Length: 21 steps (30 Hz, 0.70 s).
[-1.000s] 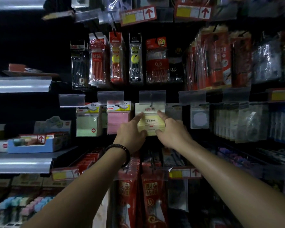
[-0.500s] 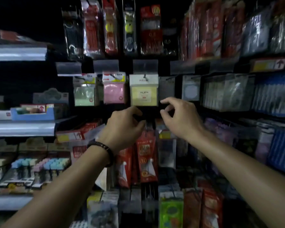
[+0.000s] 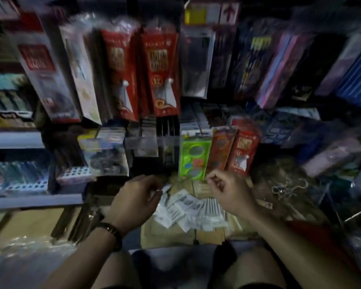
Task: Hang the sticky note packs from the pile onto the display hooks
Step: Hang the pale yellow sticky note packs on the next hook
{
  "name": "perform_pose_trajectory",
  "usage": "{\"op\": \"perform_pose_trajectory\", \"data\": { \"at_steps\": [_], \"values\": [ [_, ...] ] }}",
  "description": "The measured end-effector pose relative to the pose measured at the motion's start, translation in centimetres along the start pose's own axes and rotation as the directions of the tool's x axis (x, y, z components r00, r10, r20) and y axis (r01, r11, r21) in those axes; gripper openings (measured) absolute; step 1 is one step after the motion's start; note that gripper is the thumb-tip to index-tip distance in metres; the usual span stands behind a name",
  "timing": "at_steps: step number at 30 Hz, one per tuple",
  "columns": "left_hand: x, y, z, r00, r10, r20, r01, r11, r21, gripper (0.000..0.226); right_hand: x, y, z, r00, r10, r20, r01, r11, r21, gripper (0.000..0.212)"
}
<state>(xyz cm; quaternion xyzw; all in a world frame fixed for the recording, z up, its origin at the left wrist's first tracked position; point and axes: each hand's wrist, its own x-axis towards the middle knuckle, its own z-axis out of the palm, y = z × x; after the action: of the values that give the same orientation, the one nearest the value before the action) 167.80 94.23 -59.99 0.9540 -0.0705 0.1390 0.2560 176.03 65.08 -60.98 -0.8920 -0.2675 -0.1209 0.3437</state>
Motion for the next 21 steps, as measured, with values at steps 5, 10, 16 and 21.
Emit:
{"op": "perform_pose_trajectory", "data": {
  "at_steps": [5,10,16,21],
  "values": [
    [-1.5,-5.1,9.6,0.944,-0.163,0.288,0.159,0.987,0.035,0.009,-5.8,9.0,9.6,0.917,0.323,0.234,-0.313,0.946,-0.083,0.015],
    [-0.9,-8.8,17.4,0.793,-0.275,0.544,0.249,0.961,0.123,0.022,-6.6,14.7,17.1,0.684,0.475,0.554,-0.263,0.869,-0.420,0.034],
    [-0.6,-10.5,22.2,0.751,-0.325,0.574,0.380,0.925,0.027,0.007,-2.7,19.2,23.5,0.674,0.522,0.523,-0.182,0.804,-0.566,0.065],
    [-0.6,-11.0,22.6,0.753,-0.366,0.547,0.429,0.903,0.014,0.013,-0.8,21.4,28.0,0.704,0.494,0.510,-0.147,0.805,-0.575,0.088]
  ]
}}
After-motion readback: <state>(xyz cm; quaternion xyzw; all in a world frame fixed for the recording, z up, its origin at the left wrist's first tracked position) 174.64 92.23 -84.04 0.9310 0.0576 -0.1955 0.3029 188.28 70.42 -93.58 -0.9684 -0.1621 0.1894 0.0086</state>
